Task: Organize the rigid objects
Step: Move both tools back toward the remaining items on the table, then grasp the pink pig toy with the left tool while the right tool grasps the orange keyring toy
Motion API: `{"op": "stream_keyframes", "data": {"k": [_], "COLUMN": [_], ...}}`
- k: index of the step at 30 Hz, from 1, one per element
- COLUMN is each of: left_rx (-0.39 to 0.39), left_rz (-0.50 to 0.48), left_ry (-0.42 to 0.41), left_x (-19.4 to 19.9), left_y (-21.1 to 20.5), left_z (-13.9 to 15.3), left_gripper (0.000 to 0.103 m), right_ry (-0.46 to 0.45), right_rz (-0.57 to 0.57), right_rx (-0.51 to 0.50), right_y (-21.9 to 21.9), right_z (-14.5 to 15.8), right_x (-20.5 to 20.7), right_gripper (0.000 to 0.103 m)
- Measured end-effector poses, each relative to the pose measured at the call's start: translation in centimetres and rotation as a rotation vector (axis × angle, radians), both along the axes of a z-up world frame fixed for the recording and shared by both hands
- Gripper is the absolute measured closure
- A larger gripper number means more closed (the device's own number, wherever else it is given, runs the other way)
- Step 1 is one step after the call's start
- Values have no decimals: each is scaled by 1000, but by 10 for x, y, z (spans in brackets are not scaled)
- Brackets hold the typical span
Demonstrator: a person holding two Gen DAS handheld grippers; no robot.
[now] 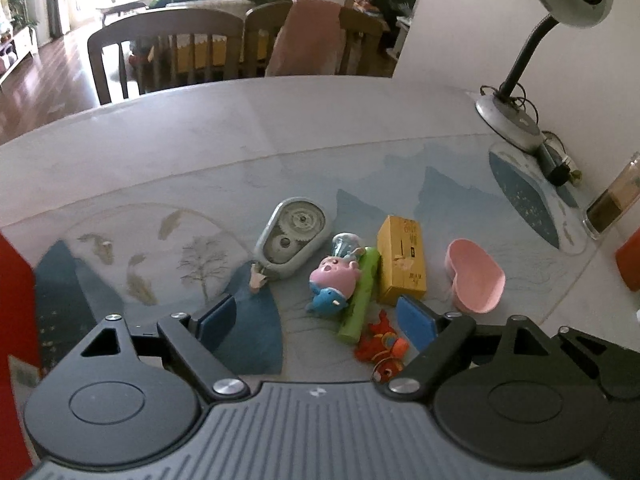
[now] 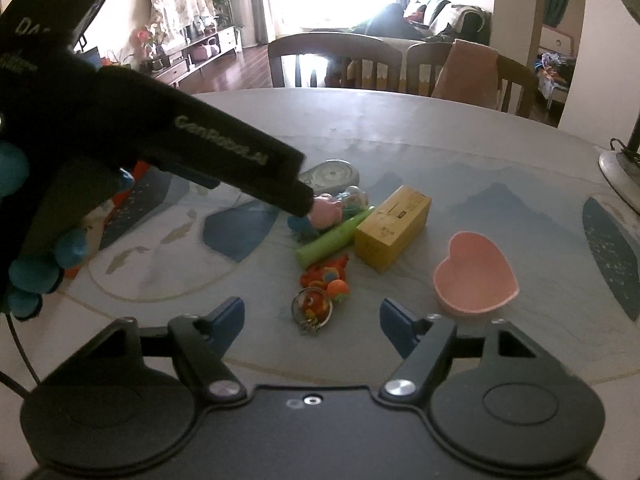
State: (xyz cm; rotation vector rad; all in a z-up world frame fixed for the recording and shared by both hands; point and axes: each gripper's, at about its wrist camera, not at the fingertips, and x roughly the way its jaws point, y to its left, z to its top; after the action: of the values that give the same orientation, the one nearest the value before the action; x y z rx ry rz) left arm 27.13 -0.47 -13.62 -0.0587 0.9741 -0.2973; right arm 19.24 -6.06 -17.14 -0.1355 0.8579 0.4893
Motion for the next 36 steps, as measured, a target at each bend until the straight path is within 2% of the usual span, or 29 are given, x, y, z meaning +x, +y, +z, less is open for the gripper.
{"op": "stream_keyframes", "data": {"k": [13,17,19,21,24,27,29,31,36], "left_rx": [10,24,26,37,43,38,34,42,28], "left_rz": [-1,-17,-39,-53,-66,-70,-79,-90,-78], "left_ry": [1,-19,-22,-30,-41,-31,-28,-29,0], "left_x": [23,24,24,23,24,27,27,27,30], "left_y": [-13,-18,-21,-26,-30,-30,-31,-33,-32], "left_z": [-26,-28,-29,-29,-30,-32,-34,-35,-40], "left_gripper": [15,16,26,31,33,46,49,56,59], "right_ry": [-15,-12,-10,-8,-10,-10,-12,-11,-28], "right_rz": [28,32,30,28,28,32,35,37,44], "right_rx": [-39,-42,-40,-44,-48,-49,-53,-57,-71], "right_y": [10,12,13,13,15,16,17,18,23], "right_z": [-17,-21,-23,-25,-27,-29,-31,-33,-35], "right_x": [13,16,17,18,19,19,18,16,13], "right_gripper": [37,42,45,46,49,51,53,53,53]}}
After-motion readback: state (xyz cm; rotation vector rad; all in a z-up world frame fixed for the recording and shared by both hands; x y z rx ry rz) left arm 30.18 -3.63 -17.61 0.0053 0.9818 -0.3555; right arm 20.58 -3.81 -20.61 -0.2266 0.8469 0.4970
